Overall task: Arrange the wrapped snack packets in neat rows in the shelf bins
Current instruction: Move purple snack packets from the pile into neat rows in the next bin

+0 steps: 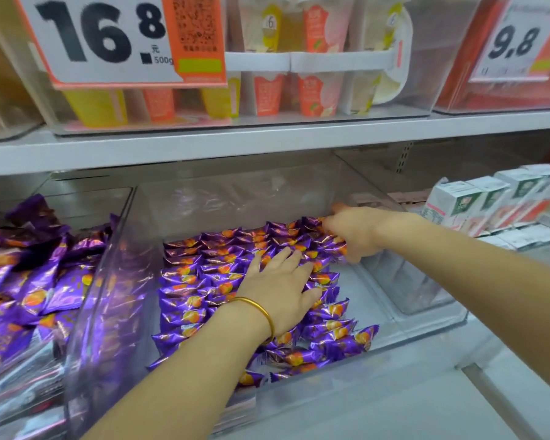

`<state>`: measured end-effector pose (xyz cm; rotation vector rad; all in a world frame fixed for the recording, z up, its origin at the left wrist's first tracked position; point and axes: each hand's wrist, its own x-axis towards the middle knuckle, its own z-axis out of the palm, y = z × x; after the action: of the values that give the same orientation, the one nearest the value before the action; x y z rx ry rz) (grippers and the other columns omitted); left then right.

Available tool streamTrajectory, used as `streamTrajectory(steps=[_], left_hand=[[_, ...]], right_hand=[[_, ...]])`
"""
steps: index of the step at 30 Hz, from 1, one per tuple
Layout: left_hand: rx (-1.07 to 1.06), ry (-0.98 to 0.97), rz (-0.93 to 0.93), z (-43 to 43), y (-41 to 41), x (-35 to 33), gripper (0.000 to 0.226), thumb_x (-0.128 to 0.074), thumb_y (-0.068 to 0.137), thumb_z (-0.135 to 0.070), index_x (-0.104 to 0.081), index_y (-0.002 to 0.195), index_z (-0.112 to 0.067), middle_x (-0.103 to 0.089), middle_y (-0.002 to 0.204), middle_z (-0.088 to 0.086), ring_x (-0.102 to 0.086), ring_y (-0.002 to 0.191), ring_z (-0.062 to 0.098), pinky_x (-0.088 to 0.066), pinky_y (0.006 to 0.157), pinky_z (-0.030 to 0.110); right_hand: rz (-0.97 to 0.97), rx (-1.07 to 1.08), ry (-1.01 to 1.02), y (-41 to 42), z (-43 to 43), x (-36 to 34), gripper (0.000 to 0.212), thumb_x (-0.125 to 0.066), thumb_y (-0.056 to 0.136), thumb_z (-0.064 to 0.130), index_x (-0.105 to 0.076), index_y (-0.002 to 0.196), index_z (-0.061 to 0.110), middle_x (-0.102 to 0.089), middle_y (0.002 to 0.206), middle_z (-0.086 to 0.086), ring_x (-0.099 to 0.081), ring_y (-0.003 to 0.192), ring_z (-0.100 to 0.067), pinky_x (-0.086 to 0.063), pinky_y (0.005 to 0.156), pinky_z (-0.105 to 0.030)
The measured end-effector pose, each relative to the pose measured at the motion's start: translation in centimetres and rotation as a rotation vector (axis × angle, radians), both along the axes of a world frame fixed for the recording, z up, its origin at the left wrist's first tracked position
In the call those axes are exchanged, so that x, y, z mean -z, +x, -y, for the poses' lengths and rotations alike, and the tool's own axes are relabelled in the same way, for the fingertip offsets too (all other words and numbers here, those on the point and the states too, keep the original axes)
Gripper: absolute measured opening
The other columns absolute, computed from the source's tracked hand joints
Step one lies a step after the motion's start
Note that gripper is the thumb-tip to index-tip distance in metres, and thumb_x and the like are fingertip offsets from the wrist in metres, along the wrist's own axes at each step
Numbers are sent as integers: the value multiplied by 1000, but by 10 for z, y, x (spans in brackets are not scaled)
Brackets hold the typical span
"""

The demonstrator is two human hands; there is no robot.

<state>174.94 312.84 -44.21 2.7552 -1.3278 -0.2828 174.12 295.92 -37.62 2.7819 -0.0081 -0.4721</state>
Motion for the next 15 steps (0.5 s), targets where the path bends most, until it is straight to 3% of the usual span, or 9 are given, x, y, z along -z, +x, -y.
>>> streamTrajectory(steps=[6,9,15], left_hand=[[-17,-5,-39,-1,2,1,55,-23,98,-51,-14,149,-31,8,159,-3,12,145,13,4,117,50],[-20,-13,-27,-2,1,0,55,-23,98,-51,-15,149,-31,4,159,-4,9,145,13,4,117,49],[-18,-24,5,-3,-1,0,55,-25,98,-52,-19,148,-30,-8,155,-2,-1,144,17,-2,117,50]], right_hand=[[-15,-59,-12,-2,5,11,50,-73,76,28,-52,119,13,-49,120,-7,-53,104,-24,-47,78,-31],[71,-141,-164,-7,5,13,52,-70,77,37,-51,122,20,-51,123,-2,-46,113,-24,-42,85,-34],[70,-86,-122,-5,8,18,41,-69,80,36,-55,115,19,-58,114,-2,-52,105,-24,-48,78,-33]])
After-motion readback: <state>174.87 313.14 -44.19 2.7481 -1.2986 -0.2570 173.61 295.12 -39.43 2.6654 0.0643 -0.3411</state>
